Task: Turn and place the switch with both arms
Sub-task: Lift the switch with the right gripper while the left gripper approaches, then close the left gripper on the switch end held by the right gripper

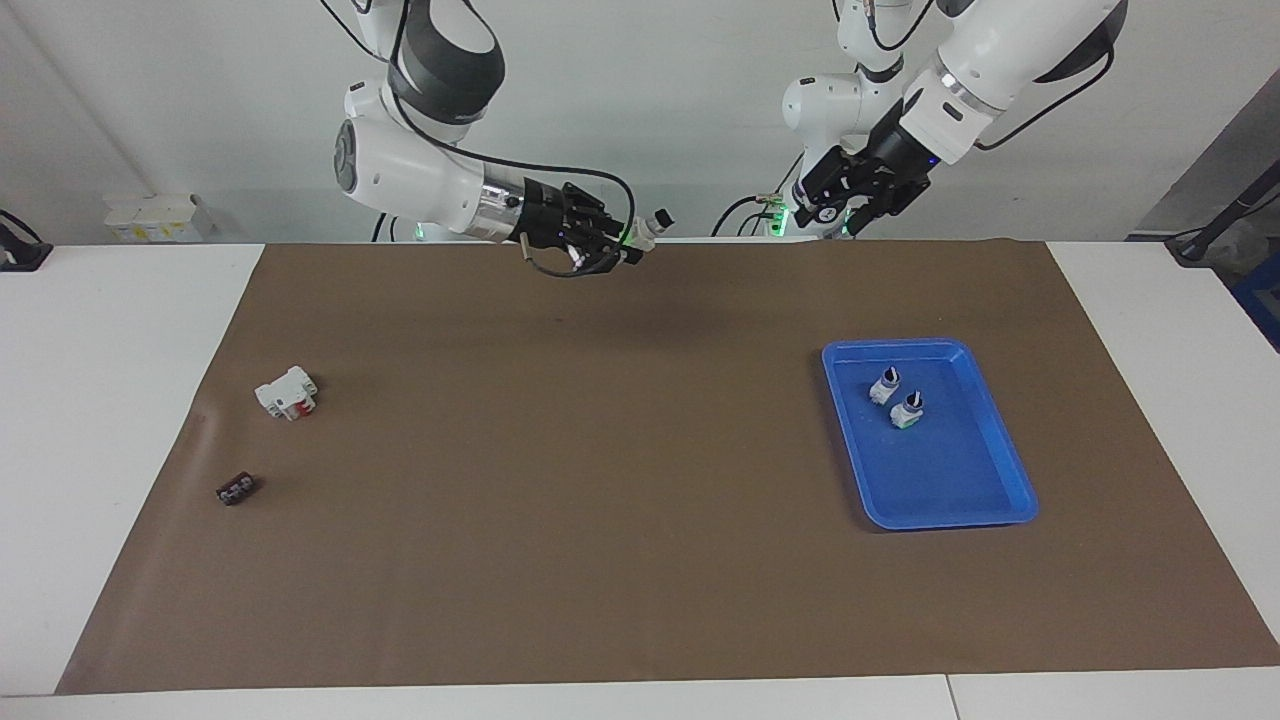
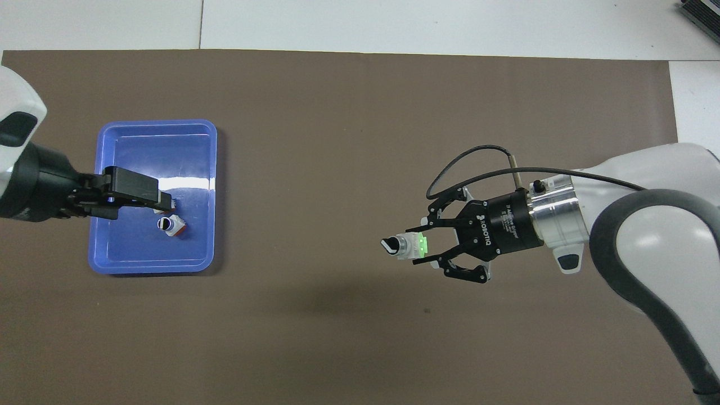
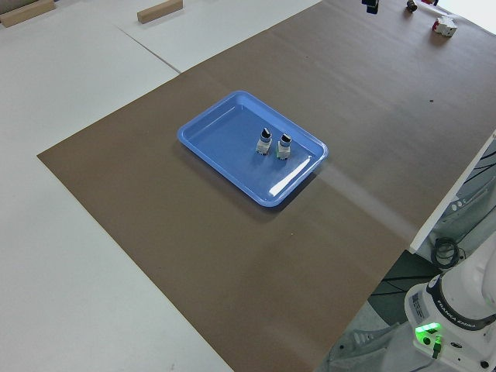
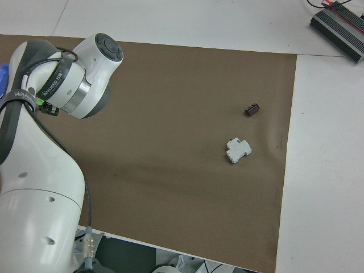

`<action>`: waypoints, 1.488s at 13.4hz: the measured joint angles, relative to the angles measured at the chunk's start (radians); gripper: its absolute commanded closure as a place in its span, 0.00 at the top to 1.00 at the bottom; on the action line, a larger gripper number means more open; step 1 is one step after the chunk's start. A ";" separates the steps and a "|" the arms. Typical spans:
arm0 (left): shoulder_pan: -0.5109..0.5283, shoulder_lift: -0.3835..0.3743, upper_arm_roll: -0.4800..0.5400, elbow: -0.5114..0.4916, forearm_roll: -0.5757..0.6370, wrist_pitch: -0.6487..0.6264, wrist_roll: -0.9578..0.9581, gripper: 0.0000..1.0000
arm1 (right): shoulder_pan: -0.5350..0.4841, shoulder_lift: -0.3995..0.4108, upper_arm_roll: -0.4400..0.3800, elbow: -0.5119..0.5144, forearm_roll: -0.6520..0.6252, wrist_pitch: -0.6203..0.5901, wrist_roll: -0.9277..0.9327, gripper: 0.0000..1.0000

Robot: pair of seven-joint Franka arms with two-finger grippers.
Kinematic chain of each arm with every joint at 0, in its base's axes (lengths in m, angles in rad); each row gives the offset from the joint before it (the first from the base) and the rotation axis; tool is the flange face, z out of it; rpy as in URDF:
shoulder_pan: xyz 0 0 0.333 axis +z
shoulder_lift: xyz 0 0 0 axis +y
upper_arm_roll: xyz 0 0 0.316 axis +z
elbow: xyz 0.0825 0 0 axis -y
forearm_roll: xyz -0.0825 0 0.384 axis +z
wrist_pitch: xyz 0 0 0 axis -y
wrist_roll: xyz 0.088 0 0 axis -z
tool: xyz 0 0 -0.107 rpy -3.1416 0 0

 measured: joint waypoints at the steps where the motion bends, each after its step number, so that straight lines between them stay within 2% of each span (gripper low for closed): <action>1: -0.002 -0.005 -0.016 -0.005 -0.038 0.008 -0.082 0.89 | 0.033 0.010 0.001 0.014 0.000 0.028 0.013 0.00; 2: -0.002 -0.009 -0.031 -0.008 -0.067 0.019 -0.160 0.87 | 0.057 0.017 0.002 0.020 0.000 0.047 0.017 0.00; 3: -0.003 -0.011 -0.047 -0.010 -0.081 0.034 -0.211 0.81 | 0.071 0.021 0.002 0.022 0.000 0.055 0.017 0.00; 4: -0.003 -0.012 -0.058 -0.014 -0.090 0.050 -0.245 0.70 | 0.076 0.023 0.002 0.023 0.000 0.055 0.017 0.00; 5: -0.003 -0.015 -0.064 -0.025 -0.111 0.063 -0.263 0.65 | 0.077 0.023 0.002 0.023 0.000 0.055 0.017 0.00; 9: -0.003 -0.061 -0.064 -0.135 -0.180 0.131 -0.271 0.65 | 0.080 0.023 0.001 0.024 0.000 0.055 0.017 0.00; 13: -0.005 -0.084 -0.067 -0.158 -0.199 0.136 -0.271 0.61 | 0.082 0.023 0.002 0.024 0.000 0.055 0.017 0.00; 16: -0.022 -0.087 -0.075 -0.161 -0.204 0.136 -0.273 0.51 | 0.082 0.023 0.002 0.024 0.000 0.055 0.017 0.00; 18: -0.023 -0.091 -0.076 -0.171 -0.214 0.136 -0.273 0.34 | 0.082 0.023 0.002 0.024 0.000 0.055 0.017 0.00; 20: -0.023 -0.097 -0.076 -0.183 -0.225 0.136 -0.273 0.31 | 0.082 0.024 0.002 0.024 0.000 0.055 0.017 0.00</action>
